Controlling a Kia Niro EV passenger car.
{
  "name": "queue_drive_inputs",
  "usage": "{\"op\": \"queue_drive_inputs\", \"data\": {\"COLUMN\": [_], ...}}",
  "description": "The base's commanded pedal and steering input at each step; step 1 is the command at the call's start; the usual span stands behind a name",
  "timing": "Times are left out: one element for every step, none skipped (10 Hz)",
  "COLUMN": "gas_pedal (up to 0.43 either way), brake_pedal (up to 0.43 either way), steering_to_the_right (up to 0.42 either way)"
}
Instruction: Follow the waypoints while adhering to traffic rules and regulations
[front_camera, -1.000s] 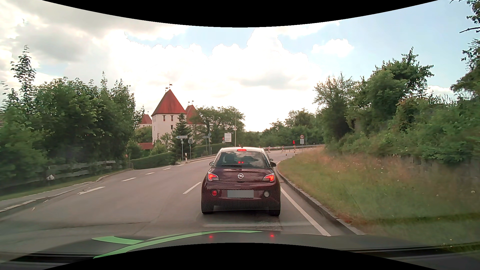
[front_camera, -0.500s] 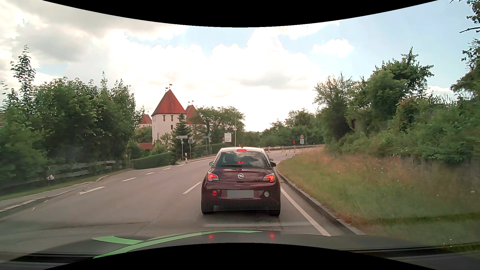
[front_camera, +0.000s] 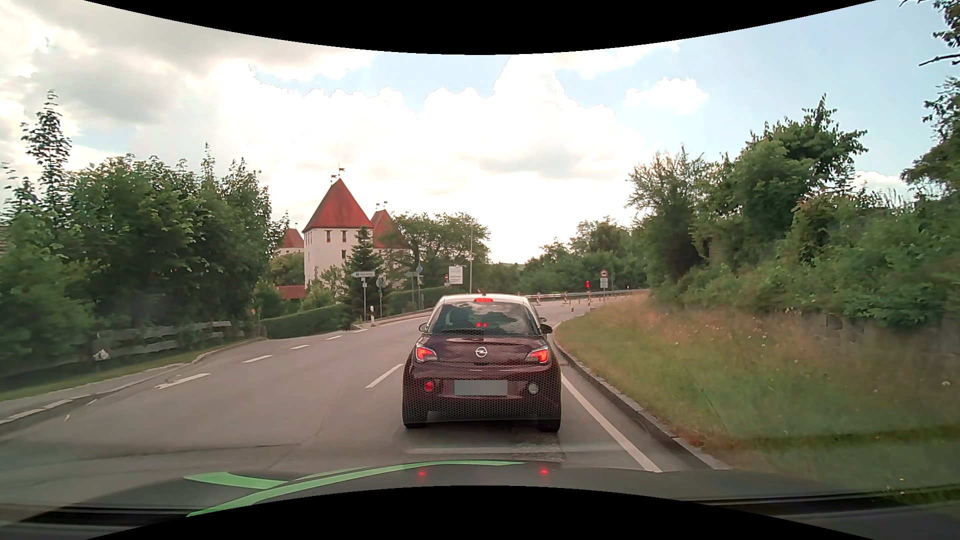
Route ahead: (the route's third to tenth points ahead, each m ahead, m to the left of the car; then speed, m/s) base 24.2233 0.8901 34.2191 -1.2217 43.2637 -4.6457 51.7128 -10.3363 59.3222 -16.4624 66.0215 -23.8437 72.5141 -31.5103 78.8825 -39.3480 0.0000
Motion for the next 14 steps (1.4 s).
{"op": "queue_drive_inputs", "data": {"gas_pedal": [0.000,0.000,0.000,0.000,0.000,0.000,0.000,0.000,0.000,0.000,0.000,0.000,0.000,0.000], "brake_pedal": [0.323,0.323,0.323,0.323,0.323,0.323,0.323,0.323,0.323,0.323,0.323,0.323,0.323,0.323], "steering_to_the_right": [0.027,0.027,0.027,0.027,0.027,0.027,0.027,0.027,0.027,0.027,0.027,0.027,0.027,0.027]}}
